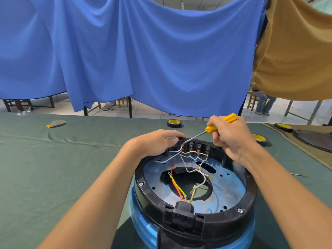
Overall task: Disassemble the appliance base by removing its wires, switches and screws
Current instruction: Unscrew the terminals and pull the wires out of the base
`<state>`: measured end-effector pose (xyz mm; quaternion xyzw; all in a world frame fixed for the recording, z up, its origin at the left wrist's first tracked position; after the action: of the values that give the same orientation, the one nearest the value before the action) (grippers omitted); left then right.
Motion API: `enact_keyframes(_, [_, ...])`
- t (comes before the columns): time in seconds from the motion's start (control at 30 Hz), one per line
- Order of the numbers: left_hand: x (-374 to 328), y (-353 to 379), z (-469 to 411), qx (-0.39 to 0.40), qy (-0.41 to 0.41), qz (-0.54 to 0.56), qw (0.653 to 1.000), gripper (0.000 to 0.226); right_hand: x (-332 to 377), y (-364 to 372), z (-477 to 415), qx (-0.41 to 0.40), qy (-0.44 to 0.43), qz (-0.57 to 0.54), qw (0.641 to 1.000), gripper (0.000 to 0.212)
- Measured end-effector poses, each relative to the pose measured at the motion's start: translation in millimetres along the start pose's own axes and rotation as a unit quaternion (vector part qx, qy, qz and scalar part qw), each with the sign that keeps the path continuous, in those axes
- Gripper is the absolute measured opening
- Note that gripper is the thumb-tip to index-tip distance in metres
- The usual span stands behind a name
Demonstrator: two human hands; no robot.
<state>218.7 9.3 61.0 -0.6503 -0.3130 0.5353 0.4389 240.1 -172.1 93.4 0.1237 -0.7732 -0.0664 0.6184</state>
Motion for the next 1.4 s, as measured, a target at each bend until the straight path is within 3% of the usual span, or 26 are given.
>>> enact_keyframes(0.27, [-0.4, 0.5, 5.1, -0.005, -0.002, -0.003, 1.000, 0.033, 12.9, 8.2, 11.9, 0.020, -0.123, 0.075, 0.989, 0.031])
enact_keyframes(0.4, [1.5, -0.1, 5.2, -0.006, -0.005, -0.008, 1.000, 0.033, 15.4, 13.1, 15.8, 0.050, -0.142, 0.107, 0.983, 0.031])
enact_keyframes(0.47, [1.7, 0.1, 5.4, -0.005, -0.006, -0.013, 1.000, 0.034, 12.9, 12.0, 13.2, 0.049, -0.120, 0.099, 0.987, 0.033])
enact_keyframes(0.6, [1.5, 0.3, 5.4, -0.008, -0.011, -0.020, 1.000, 0.034, -0.8, 5.5, 1.0, 0.026, 0.020, -0.011, 0.999, 0.034])
enact_keyframes(0.7, [2.5, 0.3, 5.6, -0.008, -0.017, -0.014, 1.000, 0.034, -4.0, 4.6, -2.1, 0.024, 0.048, -0.019, 0.998, 0.033])
enact_keyframes(0.83, [3.1, 1.1, 4.8, -0.007, -0.017, -0.007, 1.000, 0.033, 5.1, 6.0, 7.0, 0.041, -0.056, 0.041, 0.997, 0.033])
enact_keyframes(0.97, [3.7, 2.3, 5.0, -0.003, -0.021, -0.015, 1.000, 0.033, 22.2, 17.1, 23.3, 0.068, -0.183, 0.164, 0.967, 0.029])
enact_keyframes(1.17, [3.1, 0.9, 4.1, -0.007, -0.026, -0.008, 1.000, 0.031, 41.2, 44.1, 32.9, 0.170, -0.238, 0.272, 0.917, 0.033])
enact_keyframes(1.27, [4.7, 1.2, 4.4, -0.003, -0.031, -0.009, 0.999, 0.033, 43.9, 59.1, 18.6, 0.175, -0.205, 0.293, 0.917, 0.035])
enact_keyframes(1.4, [5.4, -0.1, 4.8, -0.005, -0.034, -0.012, 0.999, 0.034, 32.0, 63.1, -19.2, 0.111, -0.053, 0.212, 0.970, 0.029])
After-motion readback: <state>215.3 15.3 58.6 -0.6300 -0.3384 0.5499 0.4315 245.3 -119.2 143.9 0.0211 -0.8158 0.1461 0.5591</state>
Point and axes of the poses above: each hand's wrist, its own z-axis away from the middle knuckle, its own y-axis out of the palm, x = y × z, the point moved 7 cm from there along -z, towards the middle knuckle, and after that the axes turned 15 degrees about -z, right-handed, at the moved point
